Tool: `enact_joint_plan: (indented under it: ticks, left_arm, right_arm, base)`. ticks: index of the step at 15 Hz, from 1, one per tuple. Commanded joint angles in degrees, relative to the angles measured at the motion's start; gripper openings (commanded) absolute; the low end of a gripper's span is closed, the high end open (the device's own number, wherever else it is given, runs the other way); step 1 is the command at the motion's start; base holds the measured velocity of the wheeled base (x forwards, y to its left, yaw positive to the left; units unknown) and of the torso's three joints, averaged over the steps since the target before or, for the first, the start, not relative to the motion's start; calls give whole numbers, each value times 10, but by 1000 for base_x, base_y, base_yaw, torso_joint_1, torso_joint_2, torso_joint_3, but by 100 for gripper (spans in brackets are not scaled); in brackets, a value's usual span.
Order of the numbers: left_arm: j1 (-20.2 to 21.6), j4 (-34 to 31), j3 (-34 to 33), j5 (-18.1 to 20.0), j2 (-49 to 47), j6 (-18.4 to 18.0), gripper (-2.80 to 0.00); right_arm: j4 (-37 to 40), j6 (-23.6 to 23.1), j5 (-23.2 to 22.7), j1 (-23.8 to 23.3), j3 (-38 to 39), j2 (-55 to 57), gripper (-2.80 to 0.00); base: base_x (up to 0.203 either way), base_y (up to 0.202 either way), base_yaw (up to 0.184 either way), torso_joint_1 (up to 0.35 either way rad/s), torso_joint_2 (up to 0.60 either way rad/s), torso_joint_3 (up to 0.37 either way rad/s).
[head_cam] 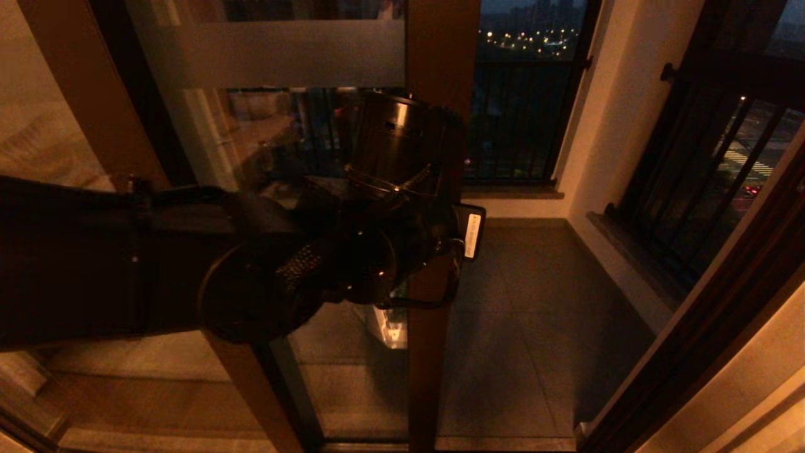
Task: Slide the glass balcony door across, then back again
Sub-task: Open the slid door
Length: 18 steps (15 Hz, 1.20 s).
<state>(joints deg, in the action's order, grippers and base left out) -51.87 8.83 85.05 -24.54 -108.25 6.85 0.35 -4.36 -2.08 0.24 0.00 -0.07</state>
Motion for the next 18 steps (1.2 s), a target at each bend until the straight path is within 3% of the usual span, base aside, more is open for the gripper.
enact_joint_plan:
  ticks: [1, 9, 11, 14, 18]
  left_arm:
    - [-1, 4, 27, -10, -39, 0, -280]
    - [0, 7, 228, -13, -194, -1, -280]
    - [11, 16, 240, -20, -227, 0, -280]
    - [22, 98, 241, -24, -252, -27, -280]
    - [42, 126, 241, -45, -263, -44, -280]
  right_arm:
    - [0, 0, 0, 0, 2, 0, -280]
    - [0, 0, 0, 0, 2, 0, -280]
    - [0, 0, 0, -1, 2, 0, -280]
    - [0, 0, 0, 0, 2, 0, -280]
    - [0, 0, 0, 0, 2, 0, -280]
  base:
    - [0, 0, 0, 0, 0, 0]
    - [0, 0, 0, 0, 0, 0]
    - [0, 0, 0, 0, 0, 0]
    - [0, 0, 0, 0, 0, 0]
    - [0, 0, 0, 0, 0, 0]
